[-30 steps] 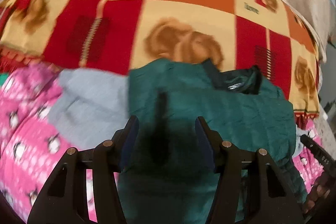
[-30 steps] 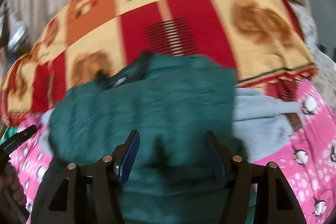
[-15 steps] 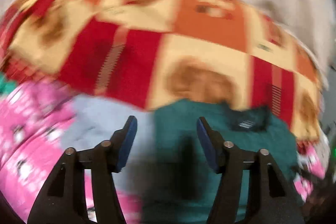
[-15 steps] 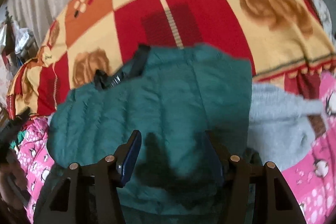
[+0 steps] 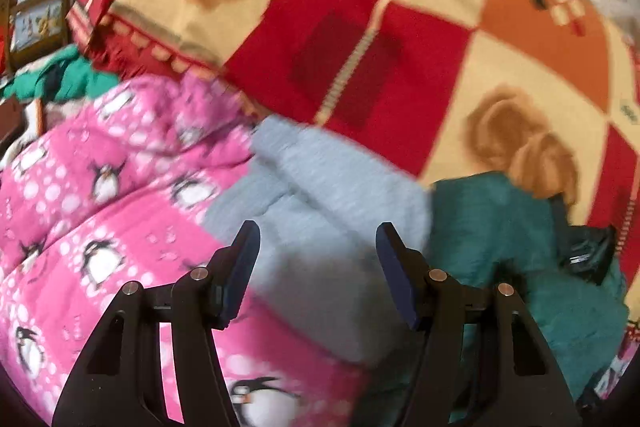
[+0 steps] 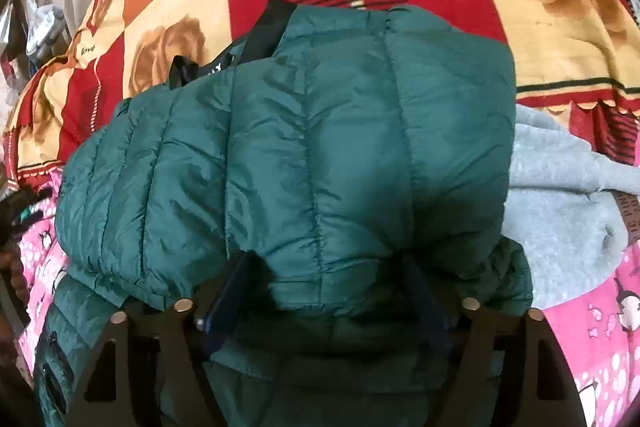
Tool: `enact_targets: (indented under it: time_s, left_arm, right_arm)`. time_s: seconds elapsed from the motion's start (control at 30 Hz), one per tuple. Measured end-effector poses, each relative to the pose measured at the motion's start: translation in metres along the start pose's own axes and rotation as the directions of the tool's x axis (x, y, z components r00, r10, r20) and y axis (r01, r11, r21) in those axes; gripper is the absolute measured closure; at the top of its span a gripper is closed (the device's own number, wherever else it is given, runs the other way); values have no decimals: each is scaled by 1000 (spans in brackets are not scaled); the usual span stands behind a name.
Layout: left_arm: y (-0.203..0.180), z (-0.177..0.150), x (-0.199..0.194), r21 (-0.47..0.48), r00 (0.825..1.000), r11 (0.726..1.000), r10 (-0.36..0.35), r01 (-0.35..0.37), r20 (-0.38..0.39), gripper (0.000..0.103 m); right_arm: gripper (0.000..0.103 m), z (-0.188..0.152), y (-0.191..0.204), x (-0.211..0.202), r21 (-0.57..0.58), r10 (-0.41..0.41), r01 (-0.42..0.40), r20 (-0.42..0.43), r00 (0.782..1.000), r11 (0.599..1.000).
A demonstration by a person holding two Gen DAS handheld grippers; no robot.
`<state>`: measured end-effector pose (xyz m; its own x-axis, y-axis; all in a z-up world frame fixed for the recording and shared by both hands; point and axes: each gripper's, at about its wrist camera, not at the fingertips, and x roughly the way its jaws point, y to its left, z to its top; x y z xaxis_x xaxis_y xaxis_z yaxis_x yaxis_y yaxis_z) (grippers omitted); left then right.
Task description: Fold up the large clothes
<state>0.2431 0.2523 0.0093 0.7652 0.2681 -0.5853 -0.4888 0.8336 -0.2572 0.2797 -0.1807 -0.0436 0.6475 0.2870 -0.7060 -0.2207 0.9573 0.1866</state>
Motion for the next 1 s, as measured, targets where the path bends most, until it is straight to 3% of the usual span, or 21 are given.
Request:
enact_targets:
  time_s: [0.07, 0.1, 0.17, 0.23, 0.27, 0.3, 0.37, 0.43, 0.5, 0.53, 0.63, 0.7, 0.77, 0.87, 0.97, 1.0]
  left_arm:
    - [-19, -3, -9, 38, 996, 996, -84, 83, 25, 43]
    - [-31, -7, -15, 69, 985, 983, -173, 171, 21, 43]
    - [-64, -18, -26, 171, 949, 935, -316, 312, -2, 43]
    - [-96, -33, -38, 304, 919, 873, -394, 381, -19, 43]
    - [-112, -43, -41, 374, 909, 838, -415, 398, -38, 43]
    - [-123, -52, -40, 423, 917, 823, -394, 381, -59, 43]
    - [-131, -64, -19, 453, 951, 837, -286, 306, -114, 43]
    - [-125, -75, 20, 446, 968, 867, -138, 221, -211, 36]
    - [-109, -73, 45, 327, 932, 901, -181, 285, -314, 35]
    - [-103, -66, 47, 278, 923, 910, -212, 306, -322, 36]
    - [-96, -47, 30, 247, 924, 910, -264, 334, -275, 36]
    - [-83, -25, 13, 224, 931, 911, -303, 346, -202, 36]
    - [-59, 0, 1, 168, 940, 926, -322, 337, -110, 36]
    - [-23, 22, -2, 69, 956, 954, -289, 291, -42, 36]
    - [-11, 20, 5, 49, 976, 976, -211, 213, -57, 36]
    - [-17, 17, 7, 52, 980, 980, -187, 190, -70, 36]
  right_arm:
    - [16, 0, 3, 2, -15, 2, -2, -8, 1000, 1000]
    - [12, 0, 5, 3, -24, 5, -5, -10, 1000, 1000]
    - [10, 0, 8, 5, -37, 3, -4, -10, 1000, 999]
    - [9, -1, 8, 4, -37, 8, -8, -8, 1000, 999]
    - [9, -1, 7, 4, -35, 12, -12, -8, 1000, 999]
    - [9, -1, 7, 4, -31, 17, -17, -7, 1000, 999]
    - [8, -1, 6, 4, -27, 22, -22, -6, 1000, 999]
    - [8, -2, 6, 4, -28, 21, -22, -7, 1000, 999]
    - [7, -2, 5, 3, -32, 29, -30, -9, 1000, 999]
    - [7, -3, 5, 2, -38, 26, -27, -13, 1000, 999]
    - [7, -2, 6, 1, -45, 16, -17, -25, 1000, 999]
    - [10, 5, 5, -8, -23, 18, -19, -29, 999, 1000]
    - [11, 16, 2, -26, 18, 47, -47, 49, 998, 999]
    - [11, 34, -6, -54, 66, 0, -15, 216, 976, 998]
    - [12, 48, -12, -57, 106, -112, 85, 290, 950, 991]
    - [16, 51, -13, -55, 102, -135, 109, 300, 944, 989]
